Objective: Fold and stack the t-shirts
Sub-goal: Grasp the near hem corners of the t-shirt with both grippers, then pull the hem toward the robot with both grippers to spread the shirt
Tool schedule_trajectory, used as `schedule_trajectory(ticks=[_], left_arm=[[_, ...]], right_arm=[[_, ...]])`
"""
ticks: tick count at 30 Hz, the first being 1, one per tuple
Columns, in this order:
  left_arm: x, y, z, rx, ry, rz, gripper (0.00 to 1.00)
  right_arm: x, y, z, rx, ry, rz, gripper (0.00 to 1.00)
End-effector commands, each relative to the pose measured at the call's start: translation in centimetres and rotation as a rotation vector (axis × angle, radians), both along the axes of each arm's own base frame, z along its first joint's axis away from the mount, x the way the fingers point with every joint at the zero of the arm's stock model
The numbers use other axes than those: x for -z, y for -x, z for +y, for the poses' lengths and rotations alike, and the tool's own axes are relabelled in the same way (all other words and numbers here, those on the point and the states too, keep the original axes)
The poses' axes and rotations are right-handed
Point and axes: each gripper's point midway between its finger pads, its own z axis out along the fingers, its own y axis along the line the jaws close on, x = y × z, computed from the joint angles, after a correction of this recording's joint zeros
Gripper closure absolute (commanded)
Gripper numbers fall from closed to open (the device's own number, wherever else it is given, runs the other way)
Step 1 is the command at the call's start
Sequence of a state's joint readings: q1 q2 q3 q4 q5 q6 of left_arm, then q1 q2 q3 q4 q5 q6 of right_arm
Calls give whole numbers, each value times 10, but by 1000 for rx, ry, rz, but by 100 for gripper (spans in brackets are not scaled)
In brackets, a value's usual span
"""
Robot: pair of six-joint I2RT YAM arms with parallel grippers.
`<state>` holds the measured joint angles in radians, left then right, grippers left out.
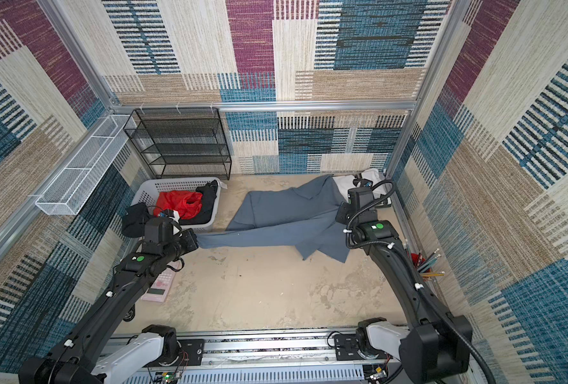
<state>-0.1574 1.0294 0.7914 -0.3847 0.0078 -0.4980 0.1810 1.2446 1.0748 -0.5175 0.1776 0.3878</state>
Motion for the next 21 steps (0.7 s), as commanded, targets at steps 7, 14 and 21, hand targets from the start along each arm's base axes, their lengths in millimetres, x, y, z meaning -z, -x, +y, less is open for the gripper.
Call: schedule_trajectory(ticks=[7,14,21], left_arm=[[-7,-22,-7,12,31,-28,100],[8,-28,-27,76,116,12,100],[5,-30,-31,84,140,-11,100]], right_arm=[[31,-65,21,-88,19,-18,68],[43,-34,9,-33,9,53,1],[92,21,23,-71,-144,171,10]])
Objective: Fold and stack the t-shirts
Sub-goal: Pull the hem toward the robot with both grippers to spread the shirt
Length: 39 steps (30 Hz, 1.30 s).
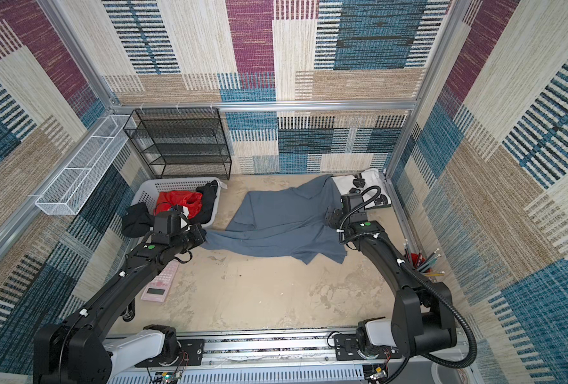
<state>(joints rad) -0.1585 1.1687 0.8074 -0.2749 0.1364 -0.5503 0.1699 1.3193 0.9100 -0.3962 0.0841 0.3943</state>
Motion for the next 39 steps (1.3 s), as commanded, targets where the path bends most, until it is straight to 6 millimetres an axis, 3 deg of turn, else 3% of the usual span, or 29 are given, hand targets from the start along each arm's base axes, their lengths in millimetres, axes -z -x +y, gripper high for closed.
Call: schedule_trajectory(ticks=[1,3,8,14,20,23,25,32,36,39], left_arm=[[-11,-6,-5,19,24,-47,100],[-12,-7,-6,24,27,-50,100],[-14,-8,-10,36,41,-60,100],[-9,-9,-11,38,48,-53,100],[-3,-9,-10,38,46,-51,100],[0,-9,-10,40,43,-49,100],[1,-8,-12,44,48,-49,100],[-8,3,-5,30,16,-62,100],[-1,19,0,10,19,-56,100],[10,34,4,6,5,-27,100]], right_arm=[[23,24,11,-1,-107,65,15],[44,38,9,21,-112,112,18],[95,61,7,41,-113,237,17],[119,65,-1,82,-88,262,21],[130,67,-6,84,-50,288,54],[130,66,-8,83,-30,299,86],[125,68,-9,81,-20,308,100],[57,91,-18,130,-39,243,100],[6,93,-7,158,-168,164,100],[-2,107,-7,205,-217,194,100]])
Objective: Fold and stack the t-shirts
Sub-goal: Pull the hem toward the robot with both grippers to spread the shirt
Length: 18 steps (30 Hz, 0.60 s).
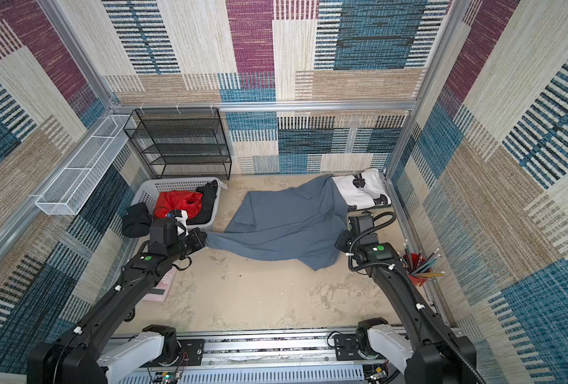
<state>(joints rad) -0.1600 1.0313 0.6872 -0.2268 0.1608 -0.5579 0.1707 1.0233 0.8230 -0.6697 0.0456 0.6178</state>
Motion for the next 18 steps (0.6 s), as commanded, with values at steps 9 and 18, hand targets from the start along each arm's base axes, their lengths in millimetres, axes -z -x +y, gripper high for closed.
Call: schedule_trajectory(ticks=[9,18], left_arm=[[58,62,14,-71,-4,129,100],[96,93,30,-162,-36,253,100]], right_arm=[[10,79,-15,152,-62,190,100],[45,108,-7,112,-111,256,100]])
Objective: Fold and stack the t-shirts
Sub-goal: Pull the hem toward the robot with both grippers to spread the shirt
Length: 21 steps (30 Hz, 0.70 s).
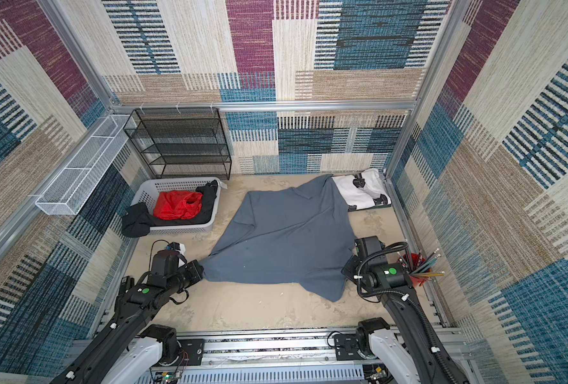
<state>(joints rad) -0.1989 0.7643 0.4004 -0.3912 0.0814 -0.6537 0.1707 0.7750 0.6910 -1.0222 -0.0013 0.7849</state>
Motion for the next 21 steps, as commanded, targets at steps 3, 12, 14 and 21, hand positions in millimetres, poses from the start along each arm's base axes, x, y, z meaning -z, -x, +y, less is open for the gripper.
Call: schedule_trajectory(ticks=[3,12,14,21], left_arm=[[7,13,15,-82,-34,65,73],[-98,-3,7,0,-32,-172,21],[-106,-8,3,29,-43,-165,21],[-101,-13,1,28,-30,-160,24]], right_arm=[[-11,2,0,7,-13,-30,49],[-68,-78,14,-52,-8,-251,1],[-79,-107,23,-70,-38,-340,1],[-83,-193,30,-85,26,-413,1]])
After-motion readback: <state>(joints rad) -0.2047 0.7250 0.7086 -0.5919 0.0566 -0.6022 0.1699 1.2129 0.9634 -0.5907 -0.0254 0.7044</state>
